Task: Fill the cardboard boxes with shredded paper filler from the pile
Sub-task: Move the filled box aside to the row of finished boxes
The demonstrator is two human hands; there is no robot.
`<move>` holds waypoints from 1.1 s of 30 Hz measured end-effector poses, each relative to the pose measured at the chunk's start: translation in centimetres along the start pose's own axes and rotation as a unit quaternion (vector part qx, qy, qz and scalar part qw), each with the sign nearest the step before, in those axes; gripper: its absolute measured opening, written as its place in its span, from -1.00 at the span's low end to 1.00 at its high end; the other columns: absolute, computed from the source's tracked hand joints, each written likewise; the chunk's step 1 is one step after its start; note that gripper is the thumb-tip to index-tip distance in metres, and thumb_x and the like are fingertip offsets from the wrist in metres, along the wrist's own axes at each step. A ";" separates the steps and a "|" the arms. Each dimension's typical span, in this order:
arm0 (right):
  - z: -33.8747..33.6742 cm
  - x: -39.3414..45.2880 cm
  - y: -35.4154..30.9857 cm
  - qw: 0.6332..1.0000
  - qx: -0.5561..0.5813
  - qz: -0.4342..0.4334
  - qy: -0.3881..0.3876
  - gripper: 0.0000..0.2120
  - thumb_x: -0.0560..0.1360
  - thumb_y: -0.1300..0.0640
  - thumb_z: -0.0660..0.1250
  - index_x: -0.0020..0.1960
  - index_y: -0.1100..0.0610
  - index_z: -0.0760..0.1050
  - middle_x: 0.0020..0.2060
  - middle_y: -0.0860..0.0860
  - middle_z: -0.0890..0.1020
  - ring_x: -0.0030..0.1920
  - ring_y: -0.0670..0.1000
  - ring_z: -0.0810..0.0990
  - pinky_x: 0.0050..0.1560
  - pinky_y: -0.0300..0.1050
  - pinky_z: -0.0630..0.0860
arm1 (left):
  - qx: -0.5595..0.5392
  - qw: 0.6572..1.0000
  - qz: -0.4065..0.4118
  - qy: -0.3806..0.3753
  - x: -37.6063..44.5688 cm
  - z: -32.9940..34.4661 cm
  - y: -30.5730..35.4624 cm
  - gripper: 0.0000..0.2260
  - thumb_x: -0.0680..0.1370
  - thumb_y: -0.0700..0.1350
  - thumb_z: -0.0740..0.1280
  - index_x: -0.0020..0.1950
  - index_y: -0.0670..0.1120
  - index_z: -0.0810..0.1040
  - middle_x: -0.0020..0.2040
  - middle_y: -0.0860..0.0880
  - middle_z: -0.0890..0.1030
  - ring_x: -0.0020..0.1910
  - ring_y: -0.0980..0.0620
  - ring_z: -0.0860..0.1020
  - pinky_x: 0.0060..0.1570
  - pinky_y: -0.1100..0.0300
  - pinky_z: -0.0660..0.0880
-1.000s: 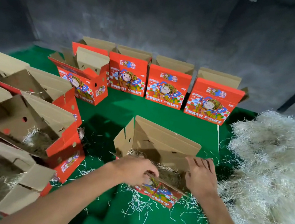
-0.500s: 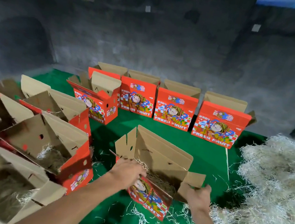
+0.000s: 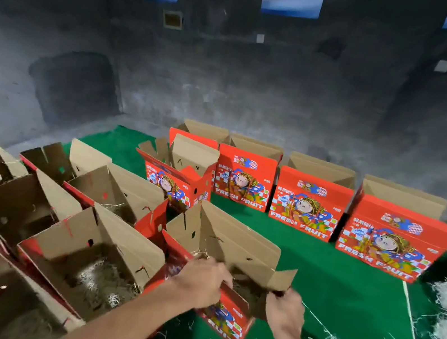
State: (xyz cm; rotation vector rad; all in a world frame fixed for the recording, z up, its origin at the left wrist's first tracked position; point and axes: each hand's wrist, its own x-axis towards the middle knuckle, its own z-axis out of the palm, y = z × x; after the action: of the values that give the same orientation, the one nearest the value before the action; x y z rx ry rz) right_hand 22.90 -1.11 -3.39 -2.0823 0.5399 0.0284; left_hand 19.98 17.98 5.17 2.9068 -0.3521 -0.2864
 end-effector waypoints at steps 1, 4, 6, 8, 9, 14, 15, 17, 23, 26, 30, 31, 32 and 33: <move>0.8 0.1 -0.6 1.000 0.003 -0.003 -0.008 -0.88 0.53 0.10 0.34 -0.14 0.12 0.56 -0.25 0.02 0.67 -0.25 0.03 0.64 -0.26 -0.20 0.50 | -0.006 1.000 -0.001 0.000 0.1 -0.1 -0.5 -0.68 0.51 -0.18 0.32 0.20 0.12 0.63 0.17 0.02 0.63 0.13 0.00 0.54 0.27 -0.03 0.44; 3.3 0.3 -2.4 0.999 0.013 -0.012 -0.033 -0.84 0.56 0.06 0.33 -0.13 0.13 0.56 -0.20 0.04 0.67 -0.21 0.05 0.63 -0.21 -0.18 0.47 | -0.033 0.999 -0.005 0.001 0.2 -0.6 -1.7 -0.69 0.52 -0.18 0.30 0.17 0.12 0.63 0.18 0.01 0.61 0.14 -0.01 0.51 0.27 -0.01 0.38; 4.8 0.0 -3.5 0.997 0.045 -0.018 -0.058 -0.82 0.56 0.07 0.30 -0.13 0.13 0.57 -0.18 0.05 0.67 -0.17 0.07 0.64 -0.10 -0.12 0.53 | -0.057 0.998 -0.005 0.012 0.2 -0.8 -2.6 -0.69 0.50 -0.19 0.27 0.14 0.10 0.65 0.16 0.04 0.63 0.12 0.01 0.50 0.25 0.03 0.35; 5.9 -0.7 -4.5 0.993 0.090 -0.018 -0.079 -0.72 0.51 -0.05 0.21 -0.18 0.13 0.54 -0.20 0.05 0.68 -0.19 0.04 0.63 -0.12 -0.12 0.52 | -0.067 0.998 -0.007 0.018 0.2 -1.1 -3.4 -0.70 0.50 -0.18 0.26 0.12 0.10 0.67 0.13 0.05 0.65 0.07 0.04 0.52 0.24 0.04 0.37; 6.2 -0.9 -4.9 0.991 0.108 -0.016 -0.081 -0.66 0.43 -0.12 0.15 -0.23 0.13 0.52 -0.23 0.04 0.67 -0.23 0.01 0.61 -0.18 -0.15 0.46 | -0.068 0.997 -0.009 0.020 0.3 -1.2 -3.8 -0.71 0.51 -0.17 0.26 0.11 0.10 0.67 0.13 0.04 0.66 0.06 0.04 0.53 0.23 0.05 0.38; 7.6 -1.4 -6.4 0.973 0.210 0.056 -0.074 -0.61 0.27 -0.18 0.15 -0.32 0.13 0.52 -0.36 0.01 0.64 -0.29 0.03 0.58 -0.20 -0.16 0.47 | -0.057 0.998 -0.008 0.015 0.4 -1.3 -5.3 -0.73 0.54 -0.13 0.23 0.08 0.10 0.67 0.15 0.06 0.65 0.13 0.01 0.56 0.29 0.04 0.36; 8.0 -1.4 -6.7 0.970 0.220 0.067 -0.078 -0.63 0.26 -0.17 0.18 -0.31 0.13 0.52 -0.36 0.01 0.64 -0.30 0.02 0.58 -0.21 -0.17 0.48 | -0.062 0.998 -0.009 0.012 0.5 -1.3 -5.5 -0.73 0.55 -0.13 0.21 0.08 0.09 0.66 0.17 0.06 0.65 0.14 0.00 0.57 0.31 0.03 0.36; 9.0 -1.4 -7.2 0.969 0.215 0.073 -0.097 -0.69 0.28 -0.12 0.25 -0.28 0.14 0.54 -0.32 0.04 0.64 -0.27 0.04 0.61 -0.15 -0.11 0.58 | -0.069 0.997 -0.017 0.004 0.7 -1.6 -5.8 -0.71 0.57 -0.12 0.18 0.15 0.07 0.64 0.22 0.05 0.62 0.18 0.01 0.56 0.33 0.02 0.38; 11.1 -1.3 -8.3 0.991 -0.035 -0.055 -0.120 -0.80 0.55 -0.03 0.34 -0.06 0.11 0.57 -0.26 0.00 0.67 -0.29 -0.03 0.67 -0.28 -0.20 0.61 | -0.059 0.997 -0.040 -0.020 1.7 -2.5 -7.2 -0.73 0.61 -0.02 0.13 0.22 0.05 0.56 0.24 0.02 0.59 0.21 -0.01 0.53 0.31 -0.02 0.38; 11.8 -1.6 -9.1 0.990 -0.042 -0.055 -0.121 -0.80 0.55 -0.01 0.32 -0.03 0.13 0.58 -0.21 0.03 0.68 -0.23 0.02 0.69 -0.20 -0.14 0.65 | -0.047 0.997 -0.056 -0.028 2.1 -2.6 -7.9 -0.71 0.63 0.05 0.07 0.17 0.03 0.54 0.22 -0.03 0.60 0.20 -0.07 0.55 0.27 0.00 0.40; 13.2 -1.9 -9.9 0.985 -0.070 -0.083 -0.132 -0.85 0.57 0.11 0.28 0.04 0.13 0.60 -0.13 0.06 0.69 -0.20 0.03 0.68 -0.25 -0.18 0.61 | -0.046 0.995 -0.091 -0.001 2.8 -2.5 -8.8 -0.63 0.62 0.17 0.06 0.18 -0.01 0.52 0.20 -0.09 0.59 0.19 -0.10 0.54 0.22 0.02 0.45; 13.7 -1.9 -10.0 0.984 -0.070 -0.091 -0.140 -0.84 0.56 0.14 0.28 0.07 0.13 0.59 -0.11 0.06 0.70 -0.17 0.04 0.68 -0.24 -0.19 0.59 | -0.047 0.994 -0.097 0.001 3.0 -2.4 -9.1 -0.64 0.61 0.17 0.08 0.19 -0.01 0.50 0.19 -0.09 0.58 0.19 -0.10 0.53 0.22 0.02 0.46; 14.2 -2.0 -10.0 0.982 -0.068 -0.098 -0.146 -0.82 0.53 0.16 0.29 0.09 0.13 0.59 -0.09 0.07 0.70 -0.14 0.05 0.68 -0.22 -0.18 0.57 | -0.049 0.994 -0.098 -0.001 3.2 -2.3 -9.4 -0.66 0.61 0.16 0.10 0.21 -0.01 0.48 0.19 -0.09 0.58 0.19 -0.09 0.53 0.21 0.02 0.46; 14.6 -2.0 -10.0 0.981 -0.063 -0.099 -0.154 -0.81 0.50 0.16 0.30 0.08 0.13 0.59 -0.07 0.08 0.70 -0.11 0.07 0.68 -0.18 -0.16 0.57 | -0.050 0.994 -0.100 -0.004 3.4 -2.1 -9.7 -0.67 0.62 0.16 0.11 0.22 -0.01 0.46 0.19 -0.09 0.57 0.20 -0.09 0.52 0.21 0.02 0.46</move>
State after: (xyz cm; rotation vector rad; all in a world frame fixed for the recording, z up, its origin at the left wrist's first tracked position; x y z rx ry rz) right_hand 27.73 16.03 -2.93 -2.1913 0.1430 0.2712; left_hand 25.72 26.71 4.52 2.8450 -0.0451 -0.3369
